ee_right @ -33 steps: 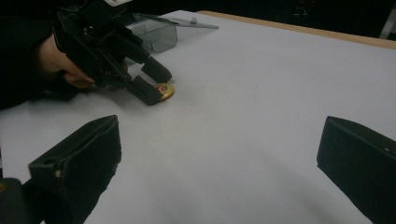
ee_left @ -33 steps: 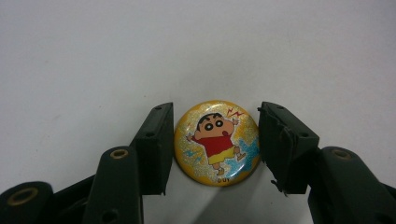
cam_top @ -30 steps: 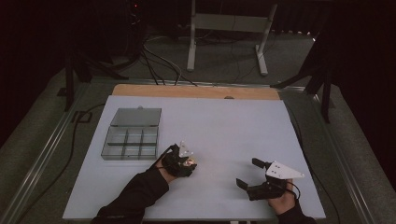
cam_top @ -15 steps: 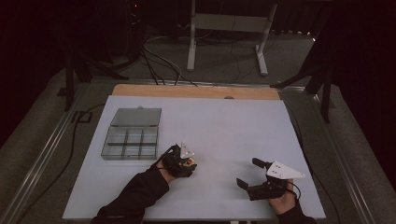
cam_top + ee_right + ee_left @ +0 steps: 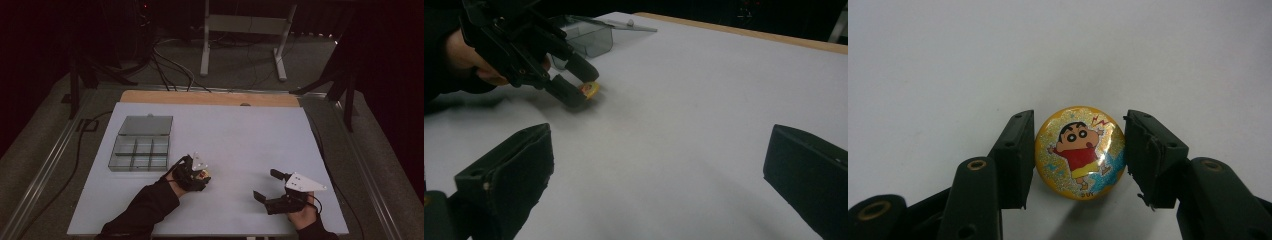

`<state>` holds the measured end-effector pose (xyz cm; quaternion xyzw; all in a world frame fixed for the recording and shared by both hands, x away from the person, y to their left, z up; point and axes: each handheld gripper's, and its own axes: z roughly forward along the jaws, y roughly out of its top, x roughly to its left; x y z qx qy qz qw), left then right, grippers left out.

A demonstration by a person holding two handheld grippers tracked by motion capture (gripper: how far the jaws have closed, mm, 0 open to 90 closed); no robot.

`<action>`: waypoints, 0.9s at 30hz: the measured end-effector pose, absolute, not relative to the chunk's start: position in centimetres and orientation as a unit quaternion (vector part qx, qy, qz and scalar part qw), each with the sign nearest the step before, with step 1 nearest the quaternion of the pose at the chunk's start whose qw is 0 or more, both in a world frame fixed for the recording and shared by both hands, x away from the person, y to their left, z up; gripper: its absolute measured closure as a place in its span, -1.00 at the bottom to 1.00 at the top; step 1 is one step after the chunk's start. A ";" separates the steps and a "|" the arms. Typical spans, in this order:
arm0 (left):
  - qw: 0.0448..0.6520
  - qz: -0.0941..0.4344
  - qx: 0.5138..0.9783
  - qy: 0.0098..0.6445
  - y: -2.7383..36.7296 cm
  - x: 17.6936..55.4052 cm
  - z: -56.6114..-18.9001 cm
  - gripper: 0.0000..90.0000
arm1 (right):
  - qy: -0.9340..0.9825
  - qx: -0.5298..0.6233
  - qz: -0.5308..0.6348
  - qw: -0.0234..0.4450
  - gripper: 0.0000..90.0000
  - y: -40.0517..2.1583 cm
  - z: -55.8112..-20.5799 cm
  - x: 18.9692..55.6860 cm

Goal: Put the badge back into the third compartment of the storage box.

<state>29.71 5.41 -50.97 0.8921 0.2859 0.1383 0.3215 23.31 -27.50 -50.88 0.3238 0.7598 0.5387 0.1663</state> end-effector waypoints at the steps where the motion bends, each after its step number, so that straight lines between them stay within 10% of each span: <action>1: 0.327 0.136 0.890 0.286 5.6 29.7 -50.7 0.07 | 0.760 0.323 0.538 0.167 -1.00 -27.5 -50.9 23.3; 27: 0.331 0.139 0.889 0.286 7.4 29.8 -47.8 0.07 | 0.761 0.323 0.537 0.167 -1.00 -27.4 -50.9 23.3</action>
